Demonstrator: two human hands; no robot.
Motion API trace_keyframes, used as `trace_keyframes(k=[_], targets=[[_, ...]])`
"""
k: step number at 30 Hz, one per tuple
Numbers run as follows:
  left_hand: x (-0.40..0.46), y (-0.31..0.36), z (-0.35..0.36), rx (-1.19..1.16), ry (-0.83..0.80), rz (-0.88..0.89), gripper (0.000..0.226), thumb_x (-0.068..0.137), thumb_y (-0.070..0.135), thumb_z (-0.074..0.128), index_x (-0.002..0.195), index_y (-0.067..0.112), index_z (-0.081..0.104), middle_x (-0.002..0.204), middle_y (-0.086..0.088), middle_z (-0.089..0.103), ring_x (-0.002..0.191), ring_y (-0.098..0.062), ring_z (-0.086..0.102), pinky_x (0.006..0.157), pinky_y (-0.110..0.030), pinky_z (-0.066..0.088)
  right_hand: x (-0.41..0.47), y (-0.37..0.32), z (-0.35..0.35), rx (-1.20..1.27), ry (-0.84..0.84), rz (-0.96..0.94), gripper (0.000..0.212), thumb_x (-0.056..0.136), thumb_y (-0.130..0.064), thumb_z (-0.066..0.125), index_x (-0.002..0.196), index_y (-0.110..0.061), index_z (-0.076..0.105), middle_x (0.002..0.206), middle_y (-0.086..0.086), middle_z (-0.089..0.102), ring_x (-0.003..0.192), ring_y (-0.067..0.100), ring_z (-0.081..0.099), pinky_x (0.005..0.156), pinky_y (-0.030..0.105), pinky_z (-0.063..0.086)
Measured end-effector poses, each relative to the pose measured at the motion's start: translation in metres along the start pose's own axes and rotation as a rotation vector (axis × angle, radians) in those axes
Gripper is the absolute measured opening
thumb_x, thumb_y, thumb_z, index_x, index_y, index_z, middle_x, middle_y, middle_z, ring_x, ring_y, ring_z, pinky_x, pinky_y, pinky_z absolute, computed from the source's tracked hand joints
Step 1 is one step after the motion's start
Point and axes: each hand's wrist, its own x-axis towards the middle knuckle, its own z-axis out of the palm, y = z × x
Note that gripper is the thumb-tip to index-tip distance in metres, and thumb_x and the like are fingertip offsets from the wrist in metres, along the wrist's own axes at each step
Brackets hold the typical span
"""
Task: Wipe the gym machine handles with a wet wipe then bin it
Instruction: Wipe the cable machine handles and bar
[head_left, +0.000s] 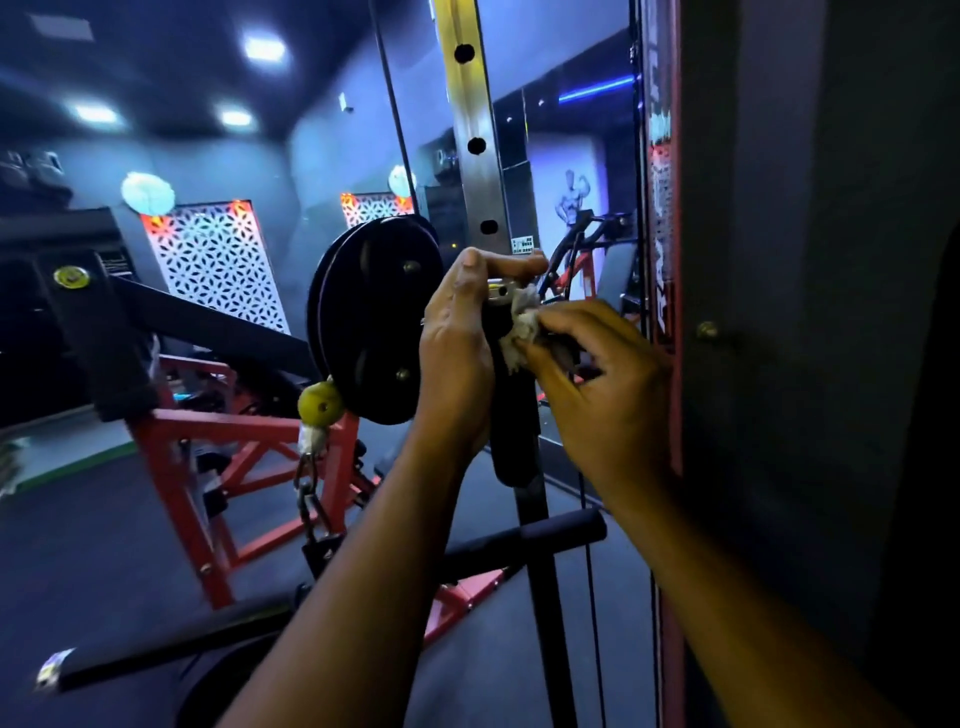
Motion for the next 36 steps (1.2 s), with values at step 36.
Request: trace_keyframes(k=[36], targets=[[-0.005,-0.015,0.002,0.188,0.047,0.237,0.038,0.112,0.014,0.024,0.116,-0.004,0.057,0.115,-0.016,0.065,0.100,-0.013,0.064,0.085,-0.023,0.050,-0.001,-0.001,0.016,0.045,0.041,-0.114,0.014,0.093,-0.007,0.069,0.103,0.003,0.070,0.106,0.014,0.066,0.104,0.019,0.064,0.091,0.024,0.053]])
